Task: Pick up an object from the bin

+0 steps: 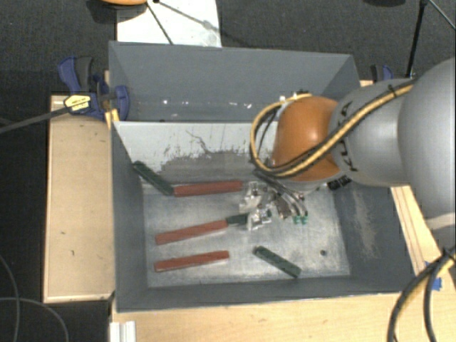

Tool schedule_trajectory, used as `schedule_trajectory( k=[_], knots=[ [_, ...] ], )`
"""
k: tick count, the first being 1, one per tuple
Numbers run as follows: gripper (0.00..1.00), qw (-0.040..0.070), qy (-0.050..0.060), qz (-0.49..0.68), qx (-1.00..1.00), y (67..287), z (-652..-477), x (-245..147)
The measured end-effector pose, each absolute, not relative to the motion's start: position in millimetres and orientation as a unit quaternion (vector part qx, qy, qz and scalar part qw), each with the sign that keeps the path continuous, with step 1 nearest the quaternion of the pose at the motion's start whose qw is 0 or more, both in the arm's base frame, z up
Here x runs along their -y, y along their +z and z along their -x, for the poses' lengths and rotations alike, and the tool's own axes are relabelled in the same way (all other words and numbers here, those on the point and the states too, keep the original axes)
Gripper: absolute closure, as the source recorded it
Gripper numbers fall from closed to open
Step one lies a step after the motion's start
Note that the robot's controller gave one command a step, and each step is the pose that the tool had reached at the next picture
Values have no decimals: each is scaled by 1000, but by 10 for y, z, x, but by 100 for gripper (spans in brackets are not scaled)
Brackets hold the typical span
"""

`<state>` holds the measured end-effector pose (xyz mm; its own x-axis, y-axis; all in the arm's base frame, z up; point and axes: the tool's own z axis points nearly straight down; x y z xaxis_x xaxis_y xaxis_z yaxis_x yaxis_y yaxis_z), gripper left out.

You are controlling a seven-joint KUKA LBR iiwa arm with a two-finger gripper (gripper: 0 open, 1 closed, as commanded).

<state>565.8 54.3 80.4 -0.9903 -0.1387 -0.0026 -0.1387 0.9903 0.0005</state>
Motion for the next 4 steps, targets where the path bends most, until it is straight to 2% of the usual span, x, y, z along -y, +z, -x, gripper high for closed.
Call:
schedule_trajectory(
  k=[2, 4],
  knots=[
    [100, 0, 0, 70, -998, 830, -5651, -543],
    [100, 1, 0, 70, -998, 1070, -5655, -543]
  ],
)
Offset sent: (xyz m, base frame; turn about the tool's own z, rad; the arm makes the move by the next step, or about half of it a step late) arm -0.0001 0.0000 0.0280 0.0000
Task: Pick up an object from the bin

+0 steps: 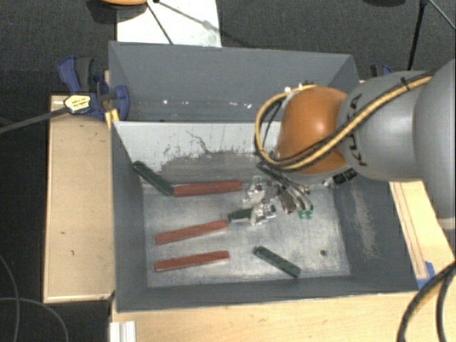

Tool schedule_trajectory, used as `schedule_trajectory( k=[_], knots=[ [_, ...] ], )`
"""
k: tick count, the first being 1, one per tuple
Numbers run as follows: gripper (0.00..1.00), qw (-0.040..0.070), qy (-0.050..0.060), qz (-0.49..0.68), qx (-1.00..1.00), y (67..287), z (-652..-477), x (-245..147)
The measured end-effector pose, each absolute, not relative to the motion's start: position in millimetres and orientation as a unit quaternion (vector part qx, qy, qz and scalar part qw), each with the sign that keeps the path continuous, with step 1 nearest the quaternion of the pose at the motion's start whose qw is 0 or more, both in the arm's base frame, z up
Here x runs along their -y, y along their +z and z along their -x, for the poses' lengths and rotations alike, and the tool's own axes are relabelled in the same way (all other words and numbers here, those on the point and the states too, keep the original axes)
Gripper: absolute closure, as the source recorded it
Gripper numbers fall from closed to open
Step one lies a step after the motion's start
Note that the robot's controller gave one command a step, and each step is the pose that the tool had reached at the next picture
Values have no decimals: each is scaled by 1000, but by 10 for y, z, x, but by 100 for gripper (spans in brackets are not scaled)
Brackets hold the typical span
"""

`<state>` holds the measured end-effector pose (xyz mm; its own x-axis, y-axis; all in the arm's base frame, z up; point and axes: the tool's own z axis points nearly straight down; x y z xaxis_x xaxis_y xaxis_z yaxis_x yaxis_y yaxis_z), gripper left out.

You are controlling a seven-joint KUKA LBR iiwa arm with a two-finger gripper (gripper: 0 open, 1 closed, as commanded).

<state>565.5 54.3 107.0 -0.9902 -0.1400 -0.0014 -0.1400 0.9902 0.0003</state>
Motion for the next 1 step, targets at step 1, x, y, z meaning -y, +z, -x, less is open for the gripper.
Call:
schedule_trajectory(
  k=[1],
  knots=[
    [100, -1, 0, 70, -998, 1181, -5648, -542]
  ],
)
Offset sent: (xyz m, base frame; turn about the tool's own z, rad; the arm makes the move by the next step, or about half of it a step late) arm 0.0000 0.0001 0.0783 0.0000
